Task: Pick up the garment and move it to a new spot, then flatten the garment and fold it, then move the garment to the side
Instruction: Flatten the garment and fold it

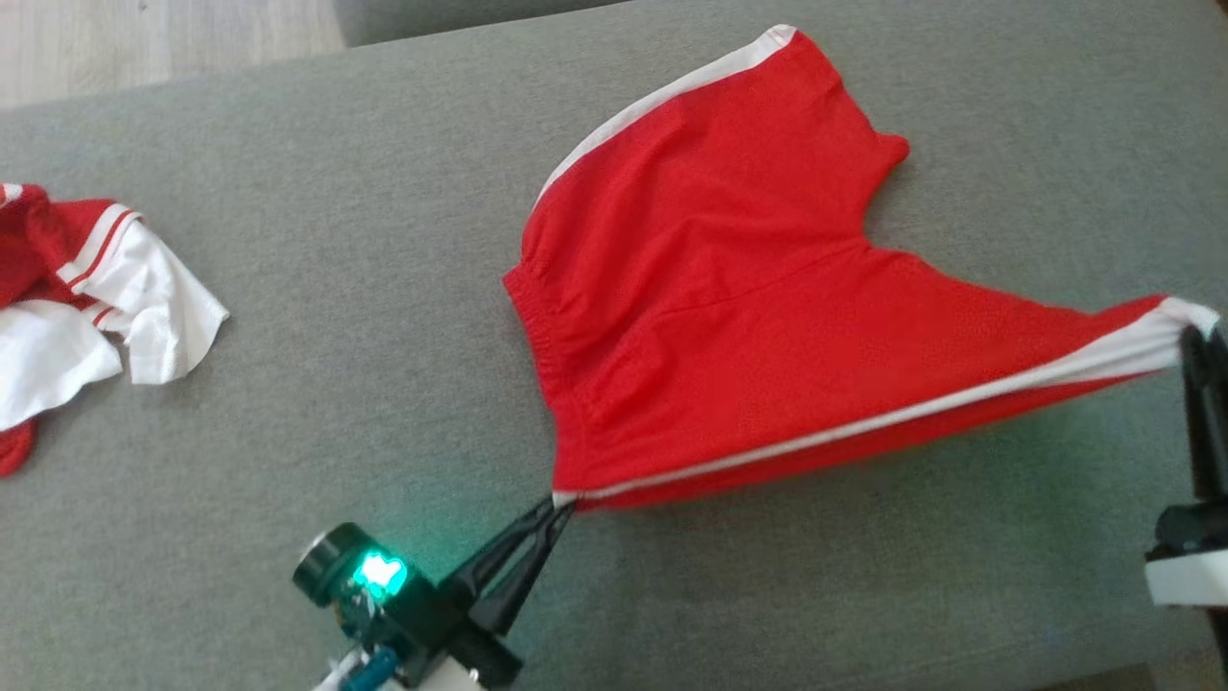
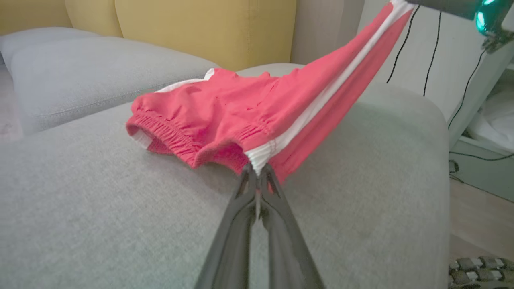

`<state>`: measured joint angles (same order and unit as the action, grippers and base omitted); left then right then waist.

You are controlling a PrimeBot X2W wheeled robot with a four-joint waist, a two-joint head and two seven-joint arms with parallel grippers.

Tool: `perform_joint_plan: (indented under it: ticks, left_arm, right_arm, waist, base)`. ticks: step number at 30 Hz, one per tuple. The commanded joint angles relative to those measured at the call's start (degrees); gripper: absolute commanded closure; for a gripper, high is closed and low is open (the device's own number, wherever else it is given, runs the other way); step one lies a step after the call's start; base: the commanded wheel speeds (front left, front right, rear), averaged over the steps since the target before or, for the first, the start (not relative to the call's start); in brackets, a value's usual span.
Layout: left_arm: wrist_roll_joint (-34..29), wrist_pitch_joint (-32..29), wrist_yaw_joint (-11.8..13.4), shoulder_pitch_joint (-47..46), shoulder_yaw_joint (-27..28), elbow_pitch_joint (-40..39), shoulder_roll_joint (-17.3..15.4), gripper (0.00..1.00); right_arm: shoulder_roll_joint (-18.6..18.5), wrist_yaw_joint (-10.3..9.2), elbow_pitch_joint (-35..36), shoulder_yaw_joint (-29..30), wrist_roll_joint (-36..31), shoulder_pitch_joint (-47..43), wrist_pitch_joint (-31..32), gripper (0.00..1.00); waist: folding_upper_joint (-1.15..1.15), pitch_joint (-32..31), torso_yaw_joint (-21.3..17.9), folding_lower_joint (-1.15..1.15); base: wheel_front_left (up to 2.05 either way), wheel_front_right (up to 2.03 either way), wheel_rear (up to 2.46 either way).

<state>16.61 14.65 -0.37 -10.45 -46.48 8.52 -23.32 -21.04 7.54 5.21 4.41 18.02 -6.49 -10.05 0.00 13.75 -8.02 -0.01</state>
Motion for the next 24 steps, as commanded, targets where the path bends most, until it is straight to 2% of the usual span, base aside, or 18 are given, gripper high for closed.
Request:
perform_joint_plan:
  ticks: [1,8,16,24]
  left_arm:
    - [0.83,-0.58,0.92,-1.85,3.09,-2.57,-1.83,1.00]
    - [3.29,-4.78,0.99,-10.18,5.89,-4.94,1.44,1.00]
    - [4.16,-9.97,0.38,-21.91,7.97,-0.70,4.48,1.00]
    - [4.33,-14.45,-0.26,-29.59,7.32,5.58,7.74,1.00]
  right_arm:
    - [-1.45,-0.05,2.70,1.45,-0.50,1.66,0.72,1.00]
    - [-1.43,-0.05,0.55,1.08,-1.81,11.10,5.52,1.00]
    - [-4.90,-0.05,-10.25,-4.65,-1.43,28.27,9.68,1.00]
    - [-7.07,-0.05,-21.98,-10.83,-0.56,41.69,10.32,1.00]
  waist:
    - [0.00,0.39,0.50,0.01]
    - [0.00,3.35,3.55,0.01]
    - [0.00,8.82,7.40,0.01]
    - [0.00,12.83,11.01,0.01]
  base:
    - [0.00,0.00,0.00]
    - [0.00,0.00,0.00]
    - [0.00,0.00,0.00]
    - [0.00,0.00,0.00]
